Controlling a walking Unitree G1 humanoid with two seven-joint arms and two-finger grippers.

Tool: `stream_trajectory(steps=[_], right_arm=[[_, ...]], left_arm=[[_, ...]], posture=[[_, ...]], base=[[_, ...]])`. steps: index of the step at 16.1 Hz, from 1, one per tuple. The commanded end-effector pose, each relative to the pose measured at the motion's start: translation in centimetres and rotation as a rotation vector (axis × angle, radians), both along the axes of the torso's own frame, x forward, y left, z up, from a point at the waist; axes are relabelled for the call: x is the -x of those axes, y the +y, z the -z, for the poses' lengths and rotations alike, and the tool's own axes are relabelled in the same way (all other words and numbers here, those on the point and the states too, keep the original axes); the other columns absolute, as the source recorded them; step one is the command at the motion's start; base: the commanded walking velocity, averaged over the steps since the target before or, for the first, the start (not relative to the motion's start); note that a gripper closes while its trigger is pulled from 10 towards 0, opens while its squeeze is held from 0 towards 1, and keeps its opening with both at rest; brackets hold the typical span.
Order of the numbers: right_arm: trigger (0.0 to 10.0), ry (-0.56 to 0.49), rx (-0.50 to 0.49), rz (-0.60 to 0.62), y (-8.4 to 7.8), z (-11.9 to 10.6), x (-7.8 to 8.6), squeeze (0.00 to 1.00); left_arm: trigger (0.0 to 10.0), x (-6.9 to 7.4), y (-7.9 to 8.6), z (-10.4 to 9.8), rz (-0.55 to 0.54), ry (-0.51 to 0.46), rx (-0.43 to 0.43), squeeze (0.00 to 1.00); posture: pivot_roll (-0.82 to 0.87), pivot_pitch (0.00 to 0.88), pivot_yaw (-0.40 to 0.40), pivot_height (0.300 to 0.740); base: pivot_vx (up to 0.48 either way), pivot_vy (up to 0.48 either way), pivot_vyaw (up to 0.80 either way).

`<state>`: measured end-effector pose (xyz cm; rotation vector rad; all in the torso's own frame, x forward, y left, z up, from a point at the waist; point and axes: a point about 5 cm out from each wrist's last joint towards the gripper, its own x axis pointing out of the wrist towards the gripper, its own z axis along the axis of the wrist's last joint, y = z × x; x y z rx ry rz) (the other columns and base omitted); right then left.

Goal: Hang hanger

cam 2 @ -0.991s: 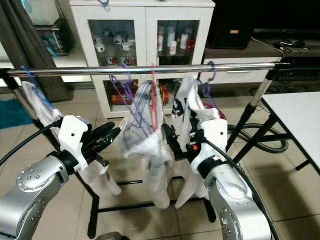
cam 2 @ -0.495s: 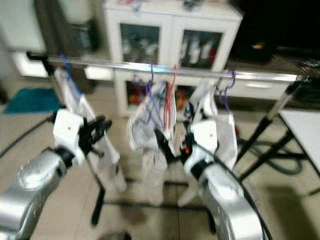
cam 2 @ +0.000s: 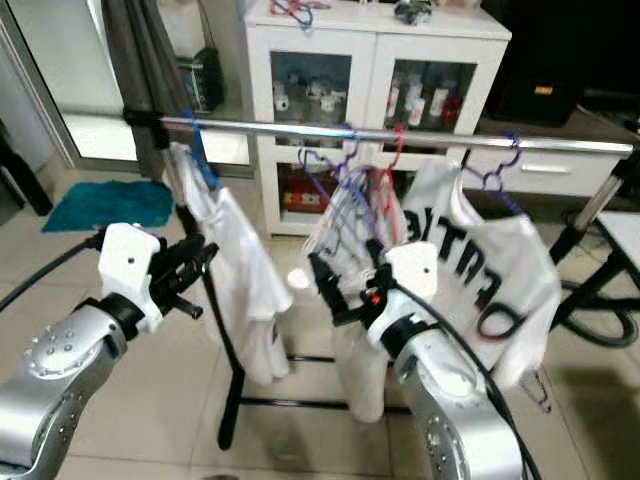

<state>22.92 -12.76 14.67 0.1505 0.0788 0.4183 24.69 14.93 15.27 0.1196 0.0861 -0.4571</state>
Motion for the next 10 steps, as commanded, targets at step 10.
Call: stream_trajectory(steps=[10], right_arm=[[10.0,-0.016,0.010,0.087,-0.82,-0.13,-0.71,1.00]], left_arm=[[10.0,-0.90,-0.11,0.00,-0.049,0.012,0.004,0.00]], posture=[[0.05,0.000,0.008,0.740]], base=[[0.000,-0.050,0.00]])
